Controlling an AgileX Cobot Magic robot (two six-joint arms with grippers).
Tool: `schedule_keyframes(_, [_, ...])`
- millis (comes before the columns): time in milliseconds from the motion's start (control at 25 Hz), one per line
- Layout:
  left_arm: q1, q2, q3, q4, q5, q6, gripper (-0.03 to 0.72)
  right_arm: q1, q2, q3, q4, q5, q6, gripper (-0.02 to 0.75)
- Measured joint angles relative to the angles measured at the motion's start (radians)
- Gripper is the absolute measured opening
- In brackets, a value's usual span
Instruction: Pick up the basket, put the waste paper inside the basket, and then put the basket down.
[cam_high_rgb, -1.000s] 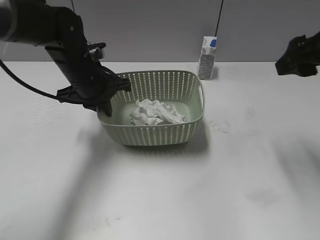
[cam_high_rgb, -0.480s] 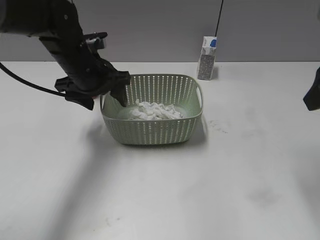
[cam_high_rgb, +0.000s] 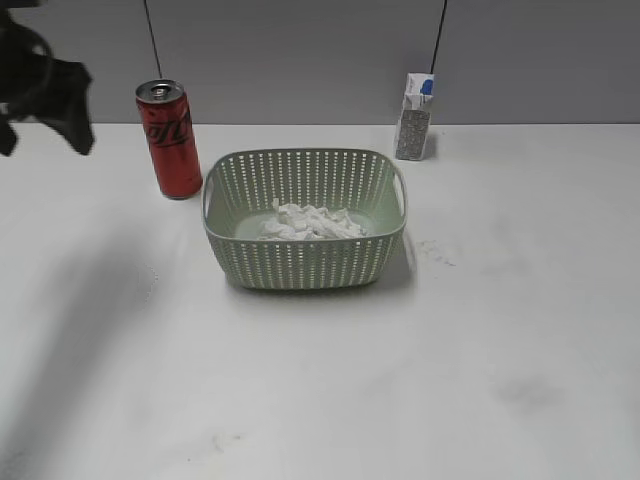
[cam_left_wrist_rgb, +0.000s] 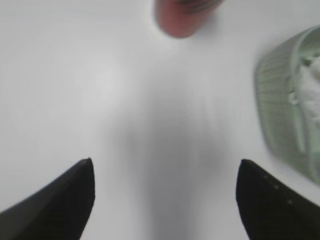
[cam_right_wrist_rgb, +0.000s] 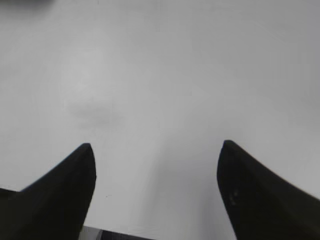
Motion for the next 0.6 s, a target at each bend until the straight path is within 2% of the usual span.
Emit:
schedule_keyframes(120, [0.099, -0.041, 0.002, 0.030, 0.112, 0.030, 0.634, 0.000, -0.074, 0.080, -0.009, 0.002, 0.001, 0.571])
schedule_keyframes(280, [0.182, -0.136, 0.061, 0.036, 0.129, 0.044, 0.599, 0.000, -0.202, 0.178, -0.009, 0.009, 0.002, 0.564])
schedule_keyframes(600, [0.199, -0.505, 0.345, 0.027, 0.008, 0.049, 0.591, 0.000, -0.527, 0.319, -0.023, 0.080, 0.001, 0.563])
